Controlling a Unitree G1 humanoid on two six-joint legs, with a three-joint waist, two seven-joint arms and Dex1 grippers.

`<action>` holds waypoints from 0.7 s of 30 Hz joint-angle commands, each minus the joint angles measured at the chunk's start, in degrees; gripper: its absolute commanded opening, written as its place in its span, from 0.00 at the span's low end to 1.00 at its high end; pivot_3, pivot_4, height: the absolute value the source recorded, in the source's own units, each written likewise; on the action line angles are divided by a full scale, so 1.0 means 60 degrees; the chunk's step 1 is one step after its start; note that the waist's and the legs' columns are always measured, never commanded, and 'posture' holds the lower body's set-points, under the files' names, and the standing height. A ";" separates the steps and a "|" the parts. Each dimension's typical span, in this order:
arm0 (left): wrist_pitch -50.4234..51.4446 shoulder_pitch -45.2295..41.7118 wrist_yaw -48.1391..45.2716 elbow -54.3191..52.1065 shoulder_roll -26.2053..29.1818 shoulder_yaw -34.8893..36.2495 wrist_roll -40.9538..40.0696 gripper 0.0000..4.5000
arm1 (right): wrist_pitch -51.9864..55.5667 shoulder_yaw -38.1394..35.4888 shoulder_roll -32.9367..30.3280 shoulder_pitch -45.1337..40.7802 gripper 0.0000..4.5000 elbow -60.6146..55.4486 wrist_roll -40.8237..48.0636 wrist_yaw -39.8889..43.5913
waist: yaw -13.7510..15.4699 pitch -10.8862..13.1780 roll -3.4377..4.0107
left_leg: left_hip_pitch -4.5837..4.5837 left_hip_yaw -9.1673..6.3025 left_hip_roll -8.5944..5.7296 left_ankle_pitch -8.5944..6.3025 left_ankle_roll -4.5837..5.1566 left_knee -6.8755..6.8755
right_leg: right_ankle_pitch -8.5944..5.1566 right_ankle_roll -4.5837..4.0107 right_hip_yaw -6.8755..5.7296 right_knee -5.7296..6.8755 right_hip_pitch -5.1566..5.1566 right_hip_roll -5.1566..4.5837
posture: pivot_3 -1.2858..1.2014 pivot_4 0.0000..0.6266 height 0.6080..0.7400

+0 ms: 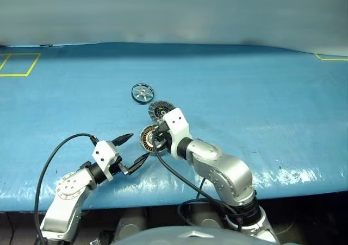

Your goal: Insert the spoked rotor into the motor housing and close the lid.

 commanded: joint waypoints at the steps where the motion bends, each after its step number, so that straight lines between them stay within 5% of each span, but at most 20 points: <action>1: -0.0141 0.0073 0.0072 -0.0135 0.0000 0.0039 0.0036 1.00 | 0.0086 0.0184 0.0082 -0.0192 0.01 0.0050 -0.0083 -0.0117 | -0.0003 0.0000 0.0000 | -0.0001 0.0000 0.0000 0.0000 0.0000 -0.0001 | 0.0000 0.0000 0.0000 -0.0002 -0.0001 0.0000 | 0.52 0.24 1.00; 21: -0.0114 0.0178 0.0159 -0.0199 0.0050 0.0045 0.0011 1.00 | 0.0242 0.0403 -0.0138 -0.0007 0.01 0.0117 -0.0083 0.0040 | -0.0019 0.0001 0.0002 | -0.0006 0.0001 0.0002 0.0000 0.0000 -0.0009 | 0.0001 0.0002 -0.0001 0.0001 -0.0013 0.0001 | 0.52 0.24 1.00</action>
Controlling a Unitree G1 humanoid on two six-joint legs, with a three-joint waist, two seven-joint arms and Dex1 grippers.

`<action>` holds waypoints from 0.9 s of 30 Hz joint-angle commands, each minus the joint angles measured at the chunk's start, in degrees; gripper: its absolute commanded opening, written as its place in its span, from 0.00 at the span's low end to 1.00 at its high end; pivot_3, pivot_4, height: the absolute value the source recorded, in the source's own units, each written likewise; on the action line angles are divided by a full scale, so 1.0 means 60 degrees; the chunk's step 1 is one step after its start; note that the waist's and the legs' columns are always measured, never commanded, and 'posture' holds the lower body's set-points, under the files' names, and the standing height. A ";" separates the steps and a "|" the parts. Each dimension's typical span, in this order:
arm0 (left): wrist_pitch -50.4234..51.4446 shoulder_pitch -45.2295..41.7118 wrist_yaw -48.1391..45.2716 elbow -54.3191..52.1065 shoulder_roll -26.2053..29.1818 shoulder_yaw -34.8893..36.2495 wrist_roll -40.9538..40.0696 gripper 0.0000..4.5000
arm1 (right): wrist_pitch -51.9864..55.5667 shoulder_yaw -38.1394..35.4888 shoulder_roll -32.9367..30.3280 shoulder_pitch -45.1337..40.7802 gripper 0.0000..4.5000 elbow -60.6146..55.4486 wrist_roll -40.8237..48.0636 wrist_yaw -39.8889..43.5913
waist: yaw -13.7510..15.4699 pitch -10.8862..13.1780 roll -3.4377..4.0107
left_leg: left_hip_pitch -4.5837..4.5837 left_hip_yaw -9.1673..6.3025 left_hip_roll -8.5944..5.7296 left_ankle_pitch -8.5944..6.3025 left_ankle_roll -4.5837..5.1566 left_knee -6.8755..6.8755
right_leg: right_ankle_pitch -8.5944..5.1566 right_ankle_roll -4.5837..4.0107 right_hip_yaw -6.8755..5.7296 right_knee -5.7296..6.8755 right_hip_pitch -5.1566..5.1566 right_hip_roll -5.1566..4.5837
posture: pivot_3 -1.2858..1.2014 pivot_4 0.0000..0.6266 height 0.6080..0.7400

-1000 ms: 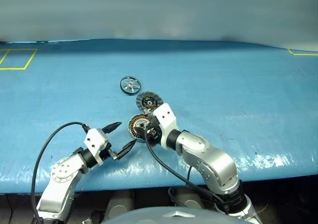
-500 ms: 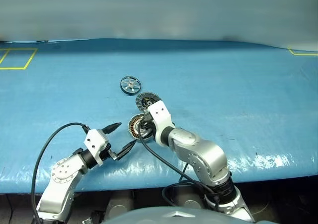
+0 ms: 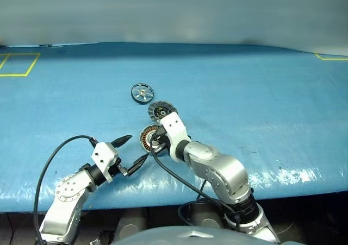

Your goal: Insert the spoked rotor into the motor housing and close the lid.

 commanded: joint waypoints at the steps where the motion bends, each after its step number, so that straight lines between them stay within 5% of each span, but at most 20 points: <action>1: -0.0116 0.0006 0.0004 -0.0199 0.0045 0.0046 0.0012 1.00 | -0.0056 0.0105 0.0020 0.0001 0.01 -0.0184 0.0052 0.0043 | -0.0001 0.0000 0.0000 | 0.0000 0.0000 0.0000 0.0000 0.0000 0.0000 | 0.0000 0.0000 0.0000 0.0000 0.0000 0.0000 | 0.52 0.24 1.00; 27: -0.0057 -0.0057 -0.0004 -0.0179 0.0009 -0.0010 -0.0010 1.00 | -0.0877 -0.0103 0.0145 0.0175 0.01 0.0395 -0.0098 -0.0004 | -0.0004 0.0000 0.0000 | 0.0000 0.0001 0.0001 0.0000 0.0000 0.0000 | -0.0001 0.0000 0.0000 0.0000 -0.0001 0.0000 | 0.52 0.24 1.00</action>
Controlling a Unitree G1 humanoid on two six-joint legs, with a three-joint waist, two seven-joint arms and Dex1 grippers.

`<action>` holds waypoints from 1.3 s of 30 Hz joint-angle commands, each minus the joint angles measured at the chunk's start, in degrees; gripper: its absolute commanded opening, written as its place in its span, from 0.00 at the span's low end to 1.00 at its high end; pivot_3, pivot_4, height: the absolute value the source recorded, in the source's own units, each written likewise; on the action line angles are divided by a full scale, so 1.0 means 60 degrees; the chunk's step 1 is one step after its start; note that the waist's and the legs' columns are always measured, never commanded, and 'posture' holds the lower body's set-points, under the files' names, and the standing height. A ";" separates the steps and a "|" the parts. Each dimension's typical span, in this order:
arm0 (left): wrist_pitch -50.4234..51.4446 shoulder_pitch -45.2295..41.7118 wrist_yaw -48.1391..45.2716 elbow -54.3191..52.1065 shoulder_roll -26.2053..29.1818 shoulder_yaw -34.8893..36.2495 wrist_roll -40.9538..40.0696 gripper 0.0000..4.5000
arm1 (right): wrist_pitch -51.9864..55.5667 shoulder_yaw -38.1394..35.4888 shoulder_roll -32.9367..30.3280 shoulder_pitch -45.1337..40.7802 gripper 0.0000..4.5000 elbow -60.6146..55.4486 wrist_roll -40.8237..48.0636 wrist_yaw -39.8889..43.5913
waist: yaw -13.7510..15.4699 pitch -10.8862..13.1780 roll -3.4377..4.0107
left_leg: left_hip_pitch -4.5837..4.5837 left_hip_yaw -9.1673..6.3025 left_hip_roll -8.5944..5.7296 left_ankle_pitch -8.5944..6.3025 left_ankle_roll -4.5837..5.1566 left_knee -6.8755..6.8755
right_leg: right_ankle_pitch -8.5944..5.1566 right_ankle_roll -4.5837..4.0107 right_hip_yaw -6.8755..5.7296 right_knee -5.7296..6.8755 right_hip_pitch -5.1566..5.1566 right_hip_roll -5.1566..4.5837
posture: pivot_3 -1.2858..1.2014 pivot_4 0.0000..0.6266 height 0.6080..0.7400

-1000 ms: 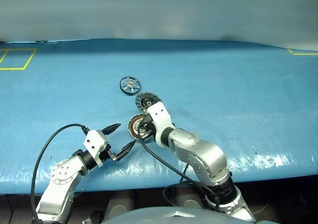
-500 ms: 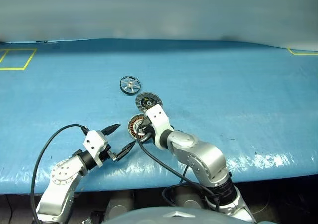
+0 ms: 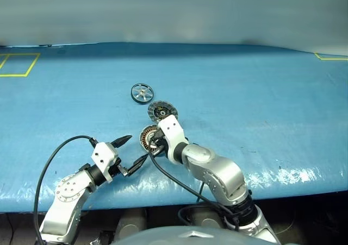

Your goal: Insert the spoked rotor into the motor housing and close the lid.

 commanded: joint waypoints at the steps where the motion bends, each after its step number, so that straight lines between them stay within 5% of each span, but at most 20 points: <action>1: -0.0086 -0.0060 -0.0009 -0.0176 0.0005 -0.0016 -0.0010 1.00 | 0.0004 -0.0320 0.0099 -0.0062 0.01 -0.0051 -0.0029 -0.0131 | 0.0002 0.0000 0.0000 | 0.0000 0.0000 0.0000 0.0000 0.0000 0.0000 | 0.0000 0.0000 0.0000 0.0000 0.0000 0.0000 | 0.52 0.24 1.00; 26: 0.0024 -0.0091 -0.0202 -0.0347 0.0420 0.0580 -0.0363 1.00 | 0.0896 -0.1084 0.0116 -0.0041 0.01 -0.1625 0.1455 0.0887 | -0.0003 0.0002 0.0003 | -0.0006 -0.0002 0.0000 0.0000 0.0000 -0.0003 | 0.0000 0.0001 -0.0002 -0.0001 -0.0005 0.0000 | 0.52 0.24 1.00; 33: 0.1483 -0.1010 -0.0001 -0.0303 0.1154 0.1310 -0.0690 1.00 | 0.0092 -0.1025 -0.0757 0.0525 0.01 -0.2178 0.1662 0.1416 | 0.0003 0.0003 0.0003 | -0.0007 -0.0007 0.0000 0.0000 0.0000 -0.0002 | -0.0001 0.0002 -0.0008 -0.0001 -0.0004 0.0001 | 0.52 0.24 1.00; 39: 0.2849 -0.3202 0.0137 0.0974 0.1599 0.1274 -0.0662 1.00 | -0.1757 -0.1190 -0.1783 0.1396 0.01 -0.2436 0.1530 0.1965 | 0.0022 0.0011 0.0000 | -0.0009 -0.0014 -0.0004 0.0000 0.0000 -0.0002 | 0.0003 0.0018 -0.0012 0.0000 -0.0001 0.0003 | 0.52 0.24 1.00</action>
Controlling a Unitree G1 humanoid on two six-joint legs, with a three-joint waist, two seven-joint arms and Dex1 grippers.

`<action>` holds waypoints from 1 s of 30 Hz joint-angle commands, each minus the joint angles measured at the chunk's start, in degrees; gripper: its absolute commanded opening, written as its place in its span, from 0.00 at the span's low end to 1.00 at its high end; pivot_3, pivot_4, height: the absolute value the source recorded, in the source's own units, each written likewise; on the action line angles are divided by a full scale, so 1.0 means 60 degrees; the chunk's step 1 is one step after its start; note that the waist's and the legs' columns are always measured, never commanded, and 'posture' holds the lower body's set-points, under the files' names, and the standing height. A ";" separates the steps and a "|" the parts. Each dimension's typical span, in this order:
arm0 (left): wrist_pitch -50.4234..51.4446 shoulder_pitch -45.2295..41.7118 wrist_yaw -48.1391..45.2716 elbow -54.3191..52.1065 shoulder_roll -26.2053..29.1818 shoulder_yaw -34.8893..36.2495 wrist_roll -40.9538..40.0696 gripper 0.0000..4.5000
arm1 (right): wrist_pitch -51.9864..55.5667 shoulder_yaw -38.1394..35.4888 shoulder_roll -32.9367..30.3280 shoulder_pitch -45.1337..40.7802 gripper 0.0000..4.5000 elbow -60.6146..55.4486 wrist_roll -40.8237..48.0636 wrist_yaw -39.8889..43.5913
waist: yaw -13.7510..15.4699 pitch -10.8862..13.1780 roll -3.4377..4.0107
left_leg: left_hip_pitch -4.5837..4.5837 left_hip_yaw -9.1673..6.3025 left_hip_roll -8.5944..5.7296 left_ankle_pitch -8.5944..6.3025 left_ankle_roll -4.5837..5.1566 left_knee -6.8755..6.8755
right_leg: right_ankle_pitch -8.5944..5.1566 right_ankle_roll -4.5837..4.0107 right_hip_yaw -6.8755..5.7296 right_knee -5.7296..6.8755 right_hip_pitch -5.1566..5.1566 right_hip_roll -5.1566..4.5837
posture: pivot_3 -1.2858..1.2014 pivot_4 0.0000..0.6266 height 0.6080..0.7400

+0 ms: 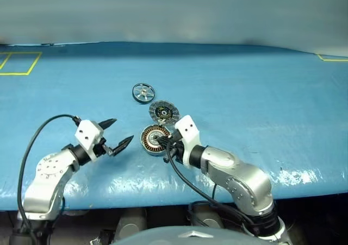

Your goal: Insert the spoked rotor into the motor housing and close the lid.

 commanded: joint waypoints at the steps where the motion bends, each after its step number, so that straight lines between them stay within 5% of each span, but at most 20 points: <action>1: 0.0329 -0.1220 0.0106 0.0815 0.0131 -0.0088 0.0256 1.00 | -0.1151 -0.0186 -0.0324 0.0342 0.01 -0.0477 0.0009 0.0301 | -0.0029 0.0004 -0.0005 | 0.0001 0.0002 0.0000 0.0000 0.0000 0.0000 | 0.0001 0.0002 0.0000 -0.0001 0.0001 0.0000 | 0.52 0.24 1.00; 12: -0.1735 -0.5677 -0.1928 0.5632 0.0282 -0.1715 0.1930 1.00 | -0.2100 -0.0718 -0.0563 0.1393 0.01 -0.0415 -0.0023 -0.0027 | 0.0012 0.0015 -0.0023 | -0.0006 -0.0002 -0.0009 0.0001 -0.0002 0.0000 | 0.0008 -0.0004 0.0004 -0.0004 0.0000 -0.0001 | 0.52 0.24 1.00; 15: -0.2395 -0.6804 -0.2371 0.7221 0.0078 -0.2126 0.2398 0.87 | -0.2190 -0.0696 -0.0491 0.1462 0.00 -0.0352 -0.0101 -0.0220 | 0.0034 0.0017 -0.0026 | -0.0013 -0.0011 -0.0011 0.0001 -0.0002 0.0000 | 0.0008 -0.0007 0.0001 -0.0003 -0.0001 0.0001 | 0.52 0.24 1.00; 20: -0.3485 -0.8224 -0.2462 0.9267 -0.0294 -0.2513 0.3119 0.50 | -0.2267 -0.0663 -0.0377 0.1542 0.00 -0.0347 -0.0155 -0.0426 | 0.0023 0.0019 -0.0029 | -0.0027 -0.0018 -0.0024 0.0000 0.0000 0.0006 | 0.0013 -0.0013 0.0004 -0.0004 -0.0001 -0.0003 | 0.52 0.24 1.00; 30: -0.5184 -1.0217 -0.2842 1.2404 -0.0868 -0.3394 0.4650 0.50 | -0.2327 -0.0561 -0.0249 0.1682 0.00 -0.0372 -0.0301 -0.0700 | 0.0007 0.0023 -0.0036 | -0.0053 -0.0039 -0.0032 -0.0005 0.0010 0.0028 | 0.0014 -0.0011 -0.0003 0.0003 -0.0006 -0.0003 | 0.52 0.24 1.00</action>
